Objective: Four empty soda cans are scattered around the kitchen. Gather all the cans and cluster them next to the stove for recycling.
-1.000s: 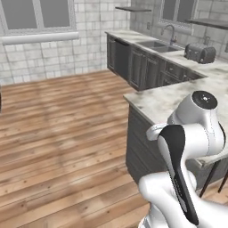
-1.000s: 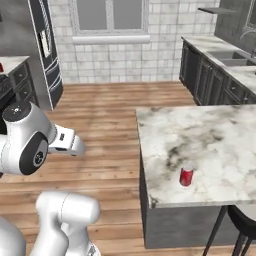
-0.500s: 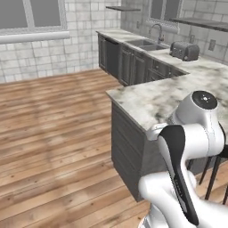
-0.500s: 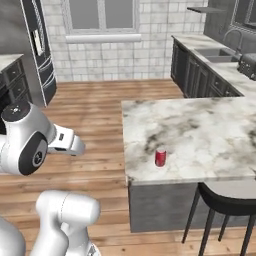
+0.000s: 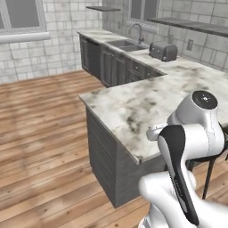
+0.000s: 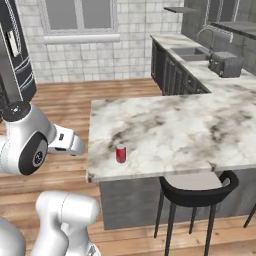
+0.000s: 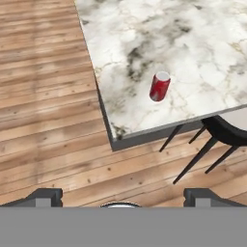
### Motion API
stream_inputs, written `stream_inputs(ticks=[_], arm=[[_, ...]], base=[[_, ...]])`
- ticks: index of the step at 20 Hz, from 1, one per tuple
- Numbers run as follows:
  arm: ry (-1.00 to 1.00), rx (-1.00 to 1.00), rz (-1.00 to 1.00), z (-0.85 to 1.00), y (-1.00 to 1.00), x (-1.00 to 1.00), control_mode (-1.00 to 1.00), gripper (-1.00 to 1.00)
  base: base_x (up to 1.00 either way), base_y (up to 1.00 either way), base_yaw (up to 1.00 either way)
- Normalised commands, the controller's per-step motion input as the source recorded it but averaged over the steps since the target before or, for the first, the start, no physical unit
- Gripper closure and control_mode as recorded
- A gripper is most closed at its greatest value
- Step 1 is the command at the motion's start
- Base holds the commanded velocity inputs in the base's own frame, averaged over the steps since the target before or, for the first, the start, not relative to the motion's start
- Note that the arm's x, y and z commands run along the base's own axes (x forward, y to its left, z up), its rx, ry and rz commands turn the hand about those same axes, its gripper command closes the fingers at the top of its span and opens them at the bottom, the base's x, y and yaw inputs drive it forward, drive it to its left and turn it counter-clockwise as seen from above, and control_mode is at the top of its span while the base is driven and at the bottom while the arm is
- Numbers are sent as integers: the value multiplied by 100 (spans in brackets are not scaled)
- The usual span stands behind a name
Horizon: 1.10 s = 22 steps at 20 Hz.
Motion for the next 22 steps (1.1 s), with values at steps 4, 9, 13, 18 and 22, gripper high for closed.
stream_inputs(ticks=[4,9,13,18,22], arm=[[0,0,0,0,0,0,100,-100],[0,0,0,0,0,0,100,-100],[0,0,0,0,0,0,100,-100],[0,0,0,0,0,0,100,-100],[0,0,0,0,0,0,100,-100]], base=[[0,-49,-16],[0,-28,-11],[1,-13,-6],[2,-9,-3],[0,-10,-1]])
